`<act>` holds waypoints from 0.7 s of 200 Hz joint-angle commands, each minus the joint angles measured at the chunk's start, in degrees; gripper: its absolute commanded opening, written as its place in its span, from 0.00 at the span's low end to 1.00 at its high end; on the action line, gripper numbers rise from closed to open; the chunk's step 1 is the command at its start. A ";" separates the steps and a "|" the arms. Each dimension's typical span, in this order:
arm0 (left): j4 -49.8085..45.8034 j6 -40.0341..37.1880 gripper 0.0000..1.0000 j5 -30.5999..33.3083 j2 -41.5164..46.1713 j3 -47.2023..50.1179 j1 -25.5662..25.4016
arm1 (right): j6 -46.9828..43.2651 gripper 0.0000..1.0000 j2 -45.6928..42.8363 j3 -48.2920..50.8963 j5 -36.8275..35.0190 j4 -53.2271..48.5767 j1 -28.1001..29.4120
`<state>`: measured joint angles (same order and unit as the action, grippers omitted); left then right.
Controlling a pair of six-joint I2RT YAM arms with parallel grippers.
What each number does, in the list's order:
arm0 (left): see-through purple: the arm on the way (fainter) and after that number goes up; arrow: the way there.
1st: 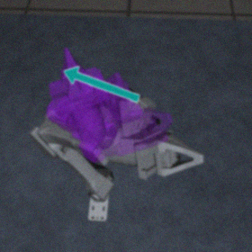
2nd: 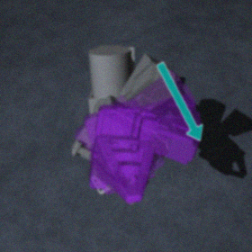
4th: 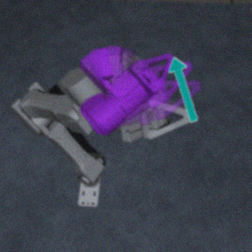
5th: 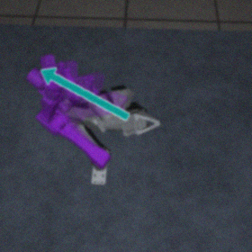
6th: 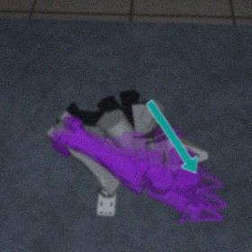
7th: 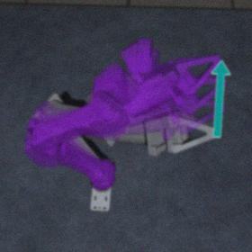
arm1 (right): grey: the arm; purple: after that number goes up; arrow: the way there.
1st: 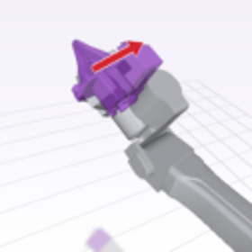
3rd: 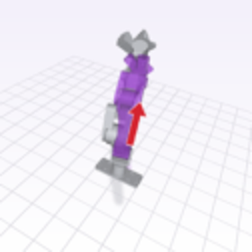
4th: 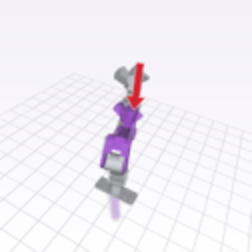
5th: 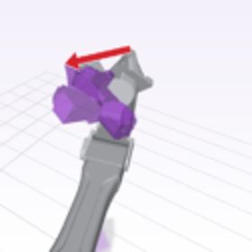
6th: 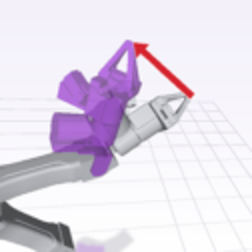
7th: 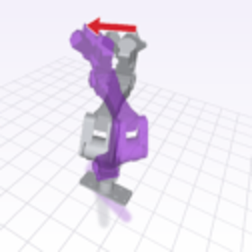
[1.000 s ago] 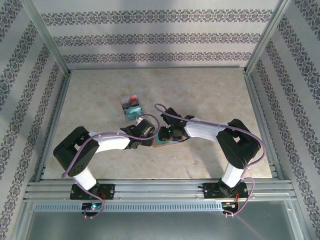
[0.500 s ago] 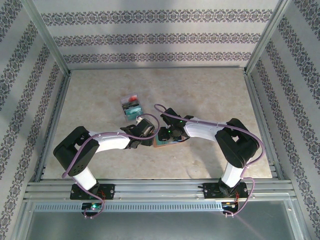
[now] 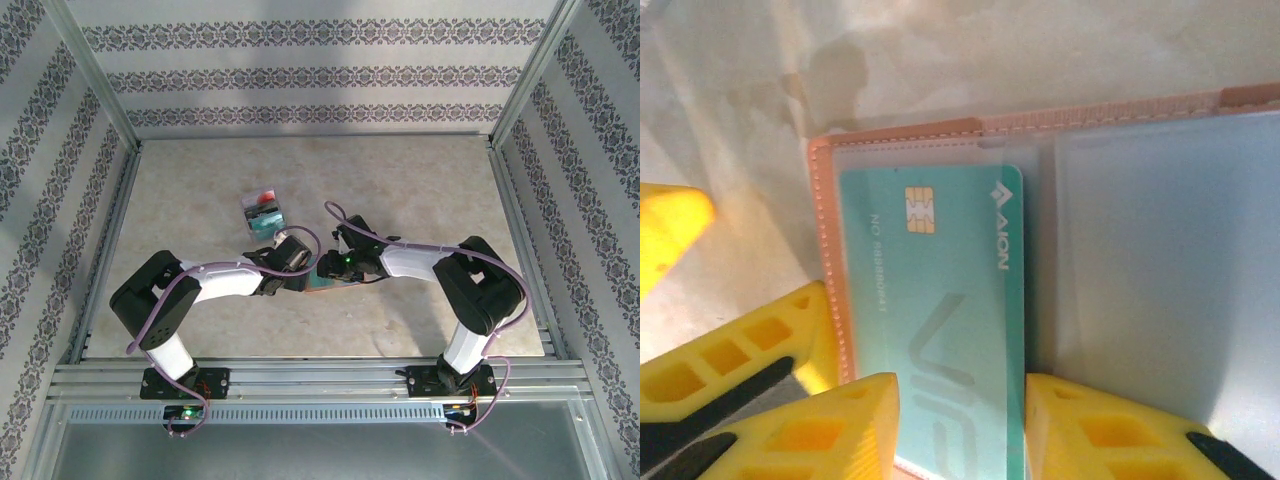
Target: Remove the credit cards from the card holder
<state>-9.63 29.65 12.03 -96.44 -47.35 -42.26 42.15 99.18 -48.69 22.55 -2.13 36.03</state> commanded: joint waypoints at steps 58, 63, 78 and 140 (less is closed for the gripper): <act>0.93 -0.57 0.86 -1.57 -2.92 -0.78 0.95 | 6.13 0.36 -3.53 7.95 12.25 19.48 -3.82; 0.93 -0.64 0.86 -1.57 -2.96 -0.77 0.95 | 6.16 0.36 -3.68 8.22 12.45 19.86 -3.93; 0.93 -0.65 0.86 -1.75 -3.05 -0.88 0.95 | 6.27 0.36 -3.75 8.95 13.21 21.33 -4.13; 0.88 -0.88 0.86 -2.33 -3.20 -1.25 0.95 | 8.49 0.32 -0.08 9.40 16.38 27.62 -4.18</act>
<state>-10.15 29.58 11.99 -96.73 -47.86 -42.24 49.04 97.32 -39.68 34.65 18.94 31.59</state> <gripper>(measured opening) 0.863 0.326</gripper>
